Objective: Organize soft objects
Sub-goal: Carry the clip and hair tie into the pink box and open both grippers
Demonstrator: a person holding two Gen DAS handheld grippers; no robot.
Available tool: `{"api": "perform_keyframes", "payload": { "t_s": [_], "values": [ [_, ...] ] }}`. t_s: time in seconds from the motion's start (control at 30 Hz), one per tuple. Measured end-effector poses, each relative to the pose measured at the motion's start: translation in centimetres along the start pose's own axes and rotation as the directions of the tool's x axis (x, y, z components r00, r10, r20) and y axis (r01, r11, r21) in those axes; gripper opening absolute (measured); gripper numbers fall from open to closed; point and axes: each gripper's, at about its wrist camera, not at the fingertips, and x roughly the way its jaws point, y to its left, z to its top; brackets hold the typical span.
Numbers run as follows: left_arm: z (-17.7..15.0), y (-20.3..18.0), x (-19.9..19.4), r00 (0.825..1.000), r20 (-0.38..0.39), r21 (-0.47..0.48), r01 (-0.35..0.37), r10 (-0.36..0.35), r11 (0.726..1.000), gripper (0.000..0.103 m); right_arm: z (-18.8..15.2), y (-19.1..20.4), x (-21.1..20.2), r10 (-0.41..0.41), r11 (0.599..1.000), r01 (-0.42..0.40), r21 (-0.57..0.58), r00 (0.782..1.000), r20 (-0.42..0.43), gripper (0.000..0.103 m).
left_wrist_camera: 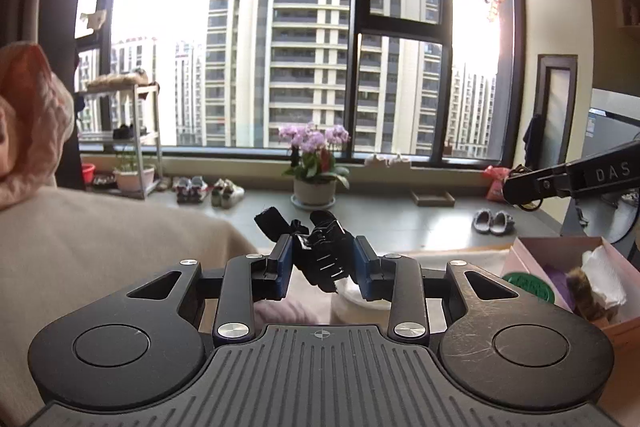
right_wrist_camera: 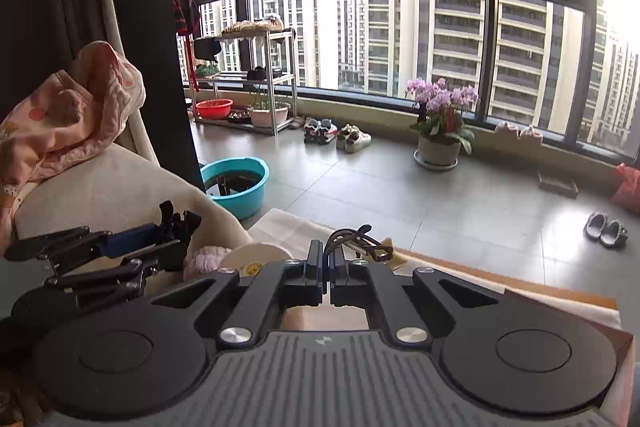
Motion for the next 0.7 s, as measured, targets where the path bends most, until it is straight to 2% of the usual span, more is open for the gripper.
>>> {"api": "perform_keyframes", "payload": {
  "t_s": [0.1,0.23,0.4,0.5,0.57,0.7],
  "values": [
    [2.5,-1.8,0.1,0.999,0.039,0.046,0.026,-0.028,0.999,0.036,0.8,-1.0,-2.0,-0.013,0.999,0.015,-0.030,0.998,0.054,0.003],
    [5.0,-5.3,1.0,0.993,0.052,0.089,0.100,-0.104,0.991,0.036,1.5,-3.1,-4.5,-0.050,0.998,0.054,-0.031,0.994,0.102,0.003],
    [5.9,-11.8,2.2,0.973,0.034,0.167,0.219,-0.227,0.961,0.036,1.0,-7.5,-7.7,-0.129,0.992,0.128,0.015,0.982,0.140,0.003],
    [5.4,-15.9,3.3,0.951,-0.016,0.204,0.306,-0.309,0.930,0.036,-0.1,-10.4,-9.0,-0.178,0.984,0.172,0.053,0.974,0.142,0.003],
    [4.9,-18.5,4.6,0.930,-0.068,0.216,0.368,-0.362,0.905,0.036,-1.0,-12.3,-9.6,-0.206,0.977,0.196,0.081,0.969,0.135,0.003],
    [2.7,-22.6,6.7,0.875,-0.192,0.210,0.479,-0.445,0.852,0.036,-2.7,-15.2,-9.7,-0.221,0.969,0.206,0.138,0.970,0.104,0.003]
  ]
}}
